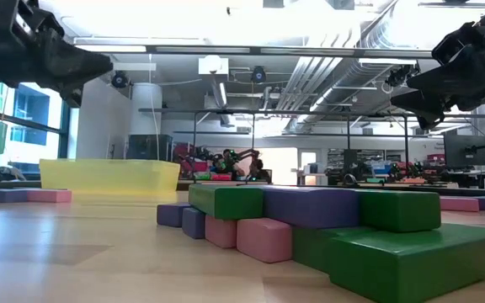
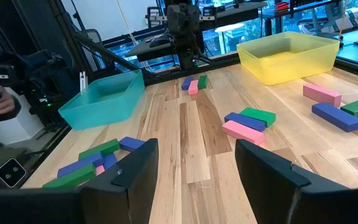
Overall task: Sort blocks
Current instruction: Put the green block into the yellow bin
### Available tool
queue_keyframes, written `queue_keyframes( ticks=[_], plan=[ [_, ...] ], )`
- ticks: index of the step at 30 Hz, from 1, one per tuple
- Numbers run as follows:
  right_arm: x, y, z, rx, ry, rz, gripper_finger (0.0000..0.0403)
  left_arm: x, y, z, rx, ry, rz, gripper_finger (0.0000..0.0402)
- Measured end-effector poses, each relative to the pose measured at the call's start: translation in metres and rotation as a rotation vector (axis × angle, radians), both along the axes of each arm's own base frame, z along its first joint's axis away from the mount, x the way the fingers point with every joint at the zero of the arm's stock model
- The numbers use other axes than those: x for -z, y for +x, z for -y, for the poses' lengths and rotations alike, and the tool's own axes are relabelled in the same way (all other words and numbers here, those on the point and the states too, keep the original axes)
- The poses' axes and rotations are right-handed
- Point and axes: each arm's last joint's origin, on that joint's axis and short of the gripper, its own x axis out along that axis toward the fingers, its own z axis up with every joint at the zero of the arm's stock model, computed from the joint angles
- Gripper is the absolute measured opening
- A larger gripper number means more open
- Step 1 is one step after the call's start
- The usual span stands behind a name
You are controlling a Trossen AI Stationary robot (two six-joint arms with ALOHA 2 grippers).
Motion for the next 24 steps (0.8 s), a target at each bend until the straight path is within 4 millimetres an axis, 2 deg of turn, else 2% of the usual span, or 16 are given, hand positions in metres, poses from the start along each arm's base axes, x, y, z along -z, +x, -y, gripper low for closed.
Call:
queue_keyframes(
  ticks=[3,5,11,16,24],
  plan=[
    [0.0,0.0,0.0,0.0,0.0,0.0,0.0199,-0.003,0.0,0.0,0.013,-0.136,0.057,0.0044],
    [0.0,0.0,0.0,0.0,0.0,0.0,0.0199,-0.006,-0.001,0.0,0.013,-0.149,0.082,0.0044],
    [0.0,0.0,0.0,0.0,0.0,0.0,0.0199,-0.016,-0.002,0.0,0.02,-0.122,0.183,0.0044],
    [0.0,0.0,0.0,0.0,0.0,0.0,0.0199,-0.025,0.0,0.003,0.081,-0.022,0.255,0.0044],
    [0.0,0.0,0.0,0.0,0.0,0.0,0.0199,-0.032,0.019,0.015,0.077,0.031,0.18,0.0021]
  ],
)
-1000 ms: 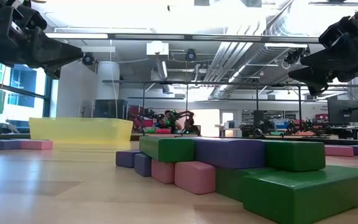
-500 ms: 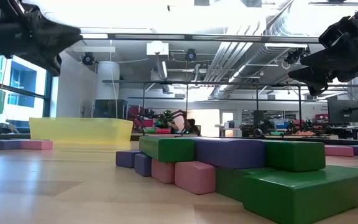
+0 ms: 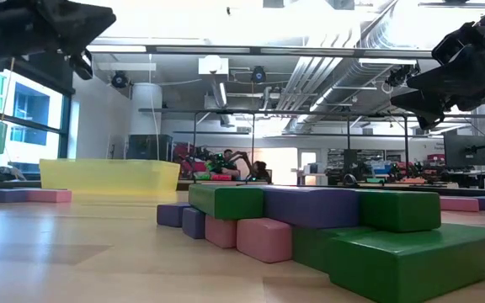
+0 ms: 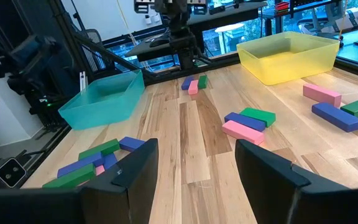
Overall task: Sort blocks
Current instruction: Put the green block into the yellow bin
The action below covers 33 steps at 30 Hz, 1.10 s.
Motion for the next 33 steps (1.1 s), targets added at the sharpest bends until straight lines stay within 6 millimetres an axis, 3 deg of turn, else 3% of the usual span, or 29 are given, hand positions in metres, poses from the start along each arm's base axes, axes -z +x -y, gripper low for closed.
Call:
queue_keyframes(
  ticks=[4,13,24,33],
  plan=[
    [0.0,0.0,0.0,0.0,0.0,0.0,0.0199,-0.012,0.015,0.009,-0.025,0.047,-0.074,0.0002],
    [0.0,0.0,0.0,0.0,0.0,0.0,0.0199,-0.029,0.052,0.027,-0.161,0.17,-0.226,0.0001],
    [0.0,0.0,0.0,0.0,0.0,0.0,0.0199,-0.006,0.093,0.029,-0.247,0.282,-0.435,0.0001],
    [0.0,0.0,0.0,0.0,0.0,0.0,0.0199,0.018,0.135,0.008,-0.502,0.253,-0.604,0.0018]
  ],
)
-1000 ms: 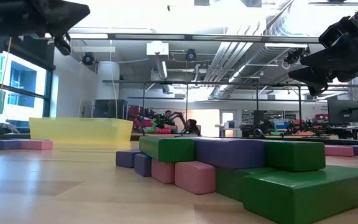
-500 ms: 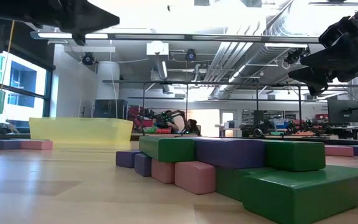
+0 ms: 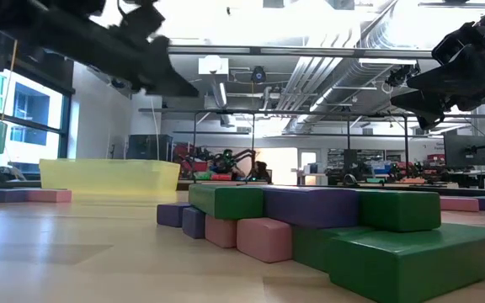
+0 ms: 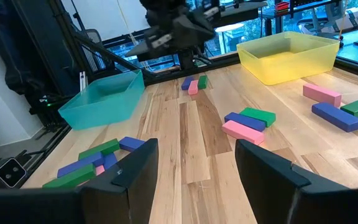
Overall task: Sort blocks
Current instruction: Put the green block into the yellow bin
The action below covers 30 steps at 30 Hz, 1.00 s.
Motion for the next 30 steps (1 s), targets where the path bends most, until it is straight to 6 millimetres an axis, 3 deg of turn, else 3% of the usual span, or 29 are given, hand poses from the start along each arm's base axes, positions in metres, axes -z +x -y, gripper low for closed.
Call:
queue_keyframes(
  ticks=[14,30],
  plan=[
    [0.0,0.0,0.0,0.0,0.0,0.0,0.0199,0.03,0.035,-0.039,-0.128,-0.308,-0.18,0.0187],
    [0.0,0.0,0.0,0.0,0.0,0.0,0.0199,0.078,0.067,-0.075,-0.202,-0.437,-0.311,0.0197]
  ],
)
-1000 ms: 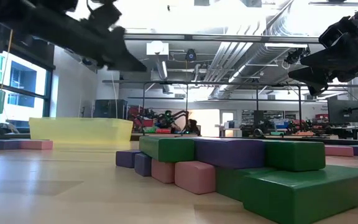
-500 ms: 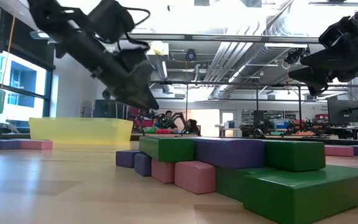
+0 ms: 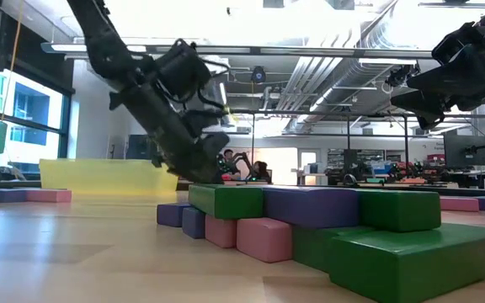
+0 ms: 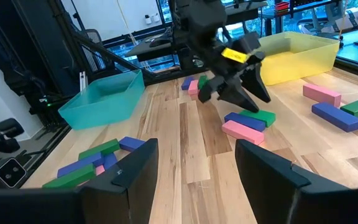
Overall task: Sort blocks
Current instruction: Put the green block into the yellow bin
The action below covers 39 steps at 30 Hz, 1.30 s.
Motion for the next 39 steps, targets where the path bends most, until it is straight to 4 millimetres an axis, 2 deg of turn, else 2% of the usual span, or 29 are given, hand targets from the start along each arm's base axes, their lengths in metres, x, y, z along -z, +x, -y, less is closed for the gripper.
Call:
queue_keyframes(
  ticks=[4,9,19,23,28,35,39],
  plan=[
    [0.0,0.0,0.0,0.0,0.0,0.0,0.0199,0.003,0.0,-0.001,0.006,-0.025,-0.01,0.0197],
    [0.0,0.0,0.0,0.0,0.0,0.0,0.0199,-0.004,-0.007,0.012,0.024,-0.078,-0.071,0.0197],
    [0.0,0.0,0.0,0.0,0.0,0.0,0.0199,-0.04,-0.04,0.054,-0.023,-0.034,-0.183,0.0197],
    [0.0,0.0,0.0,0.0,0.0,0.0,0.0199,-0.035,-0.049,0.07,-0.025,0.014,-0.169,0.0197],
    [0.0,0.0,0.0,0.0,0.0,0.0,0.0199,-0.017,-0.059,0.081,0.025,0.018,-0.083,0.0198],
    [0.0,0.0,0.0,0.0,0.0,0.0,0.0199,-0.002,-0.071,0.084,0.074,0.028,0.066,0.0198],
    [0.0,0.0,0.0,0.0,0.0,0.0,0.0199,0.002,-0.076,0.083,0.094,0.052,0.068,0.0198]
  ],
)
